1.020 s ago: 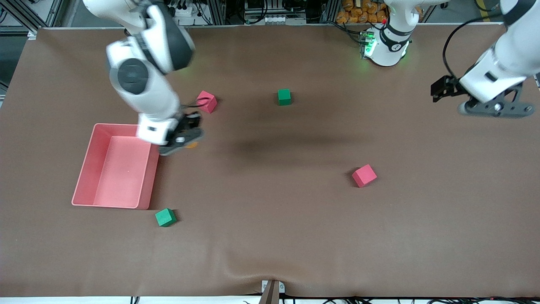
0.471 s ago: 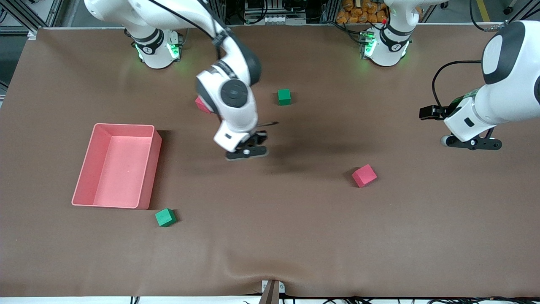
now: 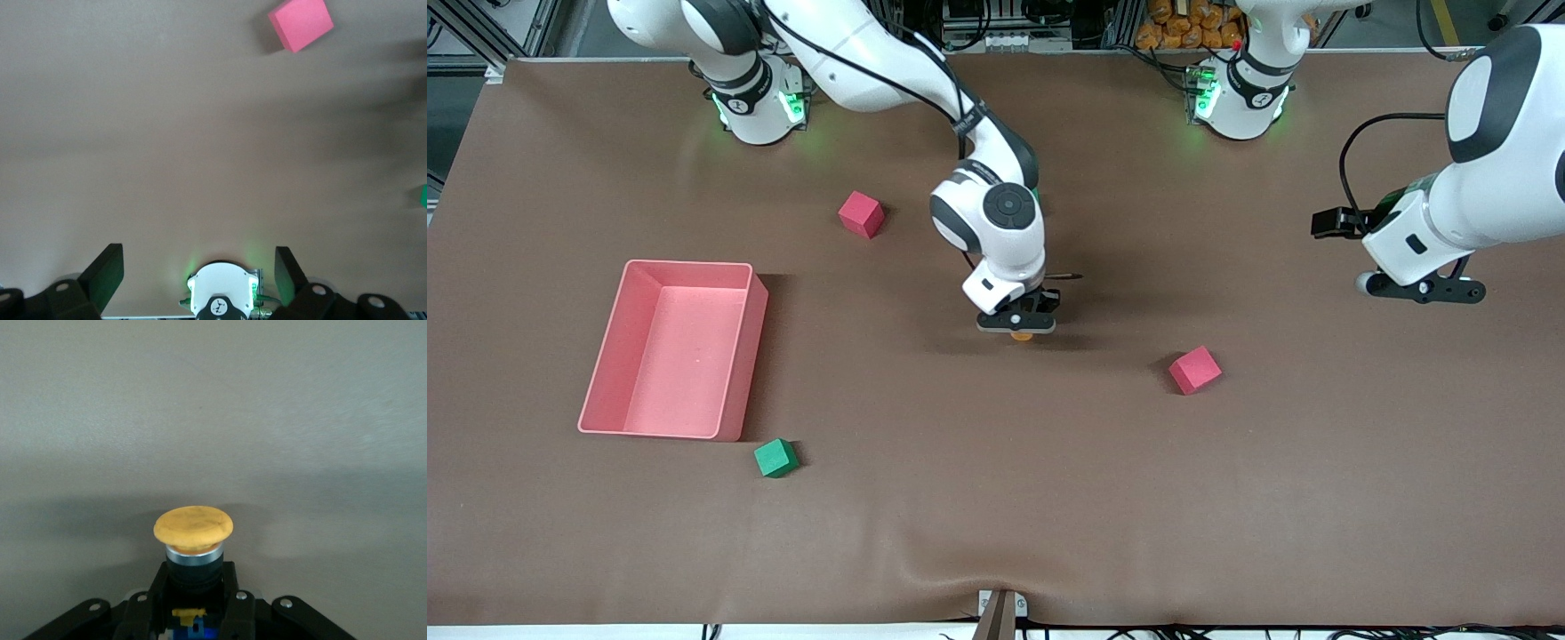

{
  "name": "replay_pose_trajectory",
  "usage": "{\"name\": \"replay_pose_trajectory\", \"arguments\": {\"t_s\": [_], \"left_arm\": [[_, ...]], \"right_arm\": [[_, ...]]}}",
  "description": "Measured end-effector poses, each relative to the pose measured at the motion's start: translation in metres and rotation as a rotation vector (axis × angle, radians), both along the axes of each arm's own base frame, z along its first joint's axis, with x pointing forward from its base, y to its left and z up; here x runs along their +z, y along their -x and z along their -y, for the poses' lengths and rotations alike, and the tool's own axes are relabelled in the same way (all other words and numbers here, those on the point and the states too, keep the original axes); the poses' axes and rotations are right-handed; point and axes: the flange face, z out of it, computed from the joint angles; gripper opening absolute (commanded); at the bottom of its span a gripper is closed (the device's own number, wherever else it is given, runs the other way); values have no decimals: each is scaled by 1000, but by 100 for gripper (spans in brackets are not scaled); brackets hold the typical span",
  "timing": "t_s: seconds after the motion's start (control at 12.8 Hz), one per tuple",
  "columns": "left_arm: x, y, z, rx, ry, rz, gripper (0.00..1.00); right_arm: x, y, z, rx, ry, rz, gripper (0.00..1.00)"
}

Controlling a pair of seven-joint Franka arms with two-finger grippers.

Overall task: Place and upright button with both arms
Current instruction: 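Carry the button out of the tray and set it on the table, then open and withdraw the right gripper while the left gripper reaches the button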

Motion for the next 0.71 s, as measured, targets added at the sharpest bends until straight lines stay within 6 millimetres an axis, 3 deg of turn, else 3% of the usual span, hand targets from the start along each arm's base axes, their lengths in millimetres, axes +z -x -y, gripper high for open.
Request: {"name": "replay_pose_trajectory", "arguments": {"t_s": [0.08, 0.24, 0.39, 0.55, 0.71], "left_arm": [[0, 1, 3, -5, 0, -4, 100], [-8, 1, 7, -5, 12, -21, 100], [-27, -3, 13, 12, 46, -62, 100], [-45, -6, 26, 15, 48, -95, 100], [-56, -4, 50, 38, 18, -112, 100]], "right_arm": [[-5, -3, -3, -26, -5, 3, 99], [-8, -6, -6, -63, -10, 4, 100], [0, -7, -10, -68, -22, 12, 100], [17, -14, -10, -74, -32, 29, 100], [50, -29, 3, -91, -18, 31, 100]]}}
